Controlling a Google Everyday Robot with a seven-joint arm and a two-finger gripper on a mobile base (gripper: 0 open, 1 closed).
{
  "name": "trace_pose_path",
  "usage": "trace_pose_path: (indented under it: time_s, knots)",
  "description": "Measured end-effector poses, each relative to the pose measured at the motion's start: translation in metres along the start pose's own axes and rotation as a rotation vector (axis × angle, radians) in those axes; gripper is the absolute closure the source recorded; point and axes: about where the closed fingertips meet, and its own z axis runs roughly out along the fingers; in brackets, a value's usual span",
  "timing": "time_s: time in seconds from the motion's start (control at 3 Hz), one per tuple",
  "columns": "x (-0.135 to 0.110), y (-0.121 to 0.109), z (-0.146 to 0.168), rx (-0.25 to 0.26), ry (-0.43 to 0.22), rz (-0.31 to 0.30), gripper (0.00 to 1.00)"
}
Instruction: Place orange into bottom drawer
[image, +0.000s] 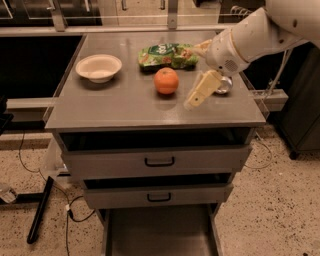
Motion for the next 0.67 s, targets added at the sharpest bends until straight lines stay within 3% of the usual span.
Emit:
trace_pose_path:
  time_s: [0.33, 0.67]
  knots:
    - [0.002, -0.019, 0.018, 0.013, -0.041, 0.028, 0.00]
    - [0.000, -0.032, 0.039, -0.010, -0.094, 0.079, 0.00]
